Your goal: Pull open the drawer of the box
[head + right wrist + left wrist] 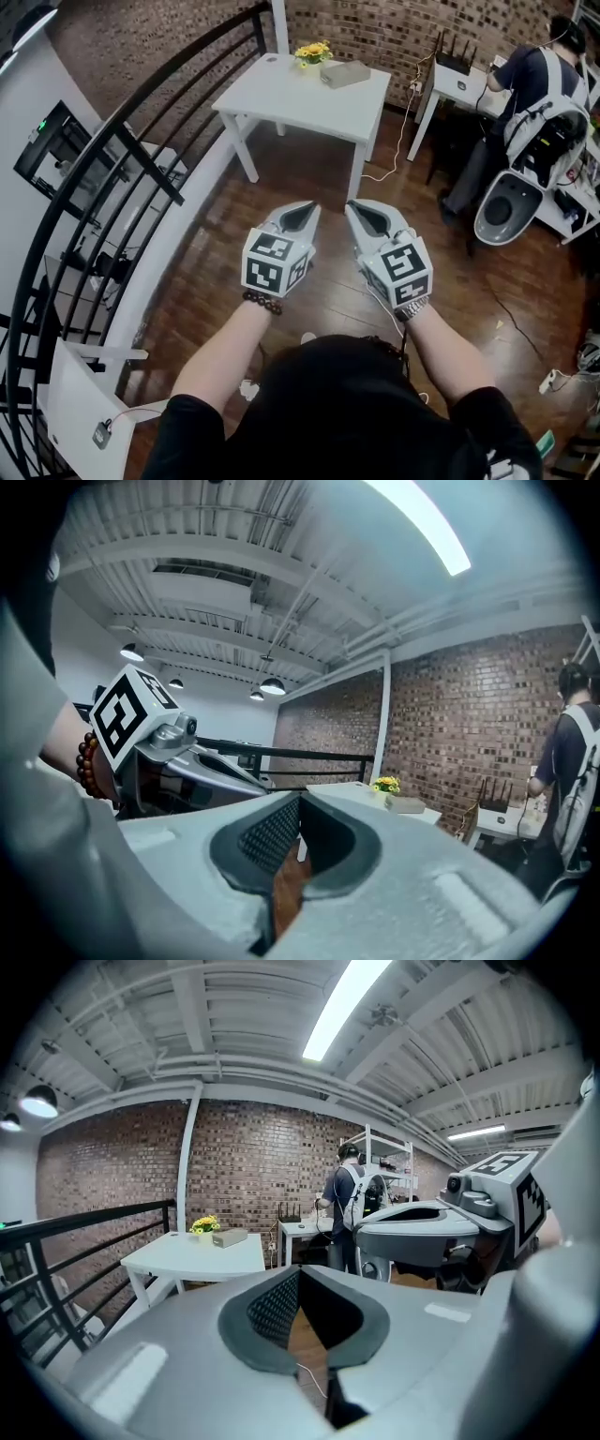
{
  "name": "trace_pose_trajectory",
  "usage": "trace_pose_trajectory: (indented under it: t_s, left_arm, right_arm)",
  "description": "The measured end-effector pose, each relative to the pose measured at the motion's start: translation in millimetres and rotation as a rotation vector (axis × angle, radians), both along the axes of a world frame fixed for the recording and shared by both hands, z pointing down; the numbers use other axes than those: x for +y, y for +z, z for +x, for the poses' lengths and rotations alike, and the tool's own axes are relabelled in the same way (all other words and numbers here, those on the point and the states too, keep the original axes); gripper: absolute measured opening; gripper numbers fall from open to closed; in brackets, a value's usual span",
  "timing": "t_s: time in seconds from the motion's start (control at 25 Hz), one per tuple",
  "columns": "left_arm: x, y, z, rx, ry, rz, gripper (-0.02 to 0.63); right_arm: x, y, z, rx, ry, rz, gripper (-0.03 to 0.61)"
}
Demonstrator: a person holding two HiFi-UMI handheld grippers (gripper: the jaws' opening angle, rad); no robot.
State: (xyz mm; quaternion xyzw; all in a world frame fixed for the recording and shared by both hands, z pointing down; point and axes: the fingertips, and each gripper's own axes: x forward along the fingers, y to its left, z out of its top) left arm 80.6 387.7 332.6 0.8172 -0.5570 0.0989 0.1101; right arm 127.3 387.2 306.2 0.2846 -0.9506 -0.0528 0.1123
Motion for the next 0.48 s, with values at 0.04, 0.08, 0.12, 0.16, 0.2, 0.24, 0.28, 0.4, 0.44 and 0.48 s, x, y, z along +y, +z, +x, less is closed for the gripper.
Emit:
trace_pose_trajectory:
  t_s: [0.04, 0.08, 0.12, 0.16, 0.2, 0.24, 0.28, 0.4, 0.44, 0.48]
  left_arm:
    - [-3, -1, -7, 0.000, 0.006, 0.001, 0.015]
    - [-5, -1, -15, 0.002, 0.008, 0.002, 0.015]
    - [-8, -1, -22, 0.005, 0.007, 0.002, 0.015]
    - [-10, 0, -29, 0.008, 0.006, 0.001, 0.015]
    - [-12, 1, -34, 0.011, 0.005, -0.001, 0.015]
    - [-14, 3, -39, 0.014, 0.004, -0.003, 0.015]
    - [-16, 4, -43, 0.016, 0.002, -0.005, 0.015]
    - [-23, 6, -53, 0.022, 0.000, -0.006, 0.015]
    - [-25, 7, -55, 0.024, 0.000, -0.007, 0.015]
    - [-28, 8, -57, 0.025, 0.001, -0.009, 0.015]
  right_arm:
    - [-3, -1, -8, 0.002, 0.005, 0.002, -0.009]
    - [-5, -2, -15, 0.004, 0.006, 0.005, -0.008]
    - [-7, -2, -23, 0.007, 0.006, 0.006, -0.008]
    - [-9, -2, -29, 0.012, 0.004, 0.007, -0.008]
    - [-12, -1, -35, 0.017, 0.003, 0.006, -0.008]
    - [-14, 0, -40, 0.021, 0.002, 0.005, -0.009]
    - [-17, 1, -44, 0.023, 0.001, 0.005, -0.009]
    - [-24, 3, -54, 0.031, -0.002, 0.004, -0.008]
    - [-26, 4, -57, 0.033, -0.002, 0.001, -0.008]
    - [-29, 5, -59, 0.034, -0.002, -0.002, -0.009]
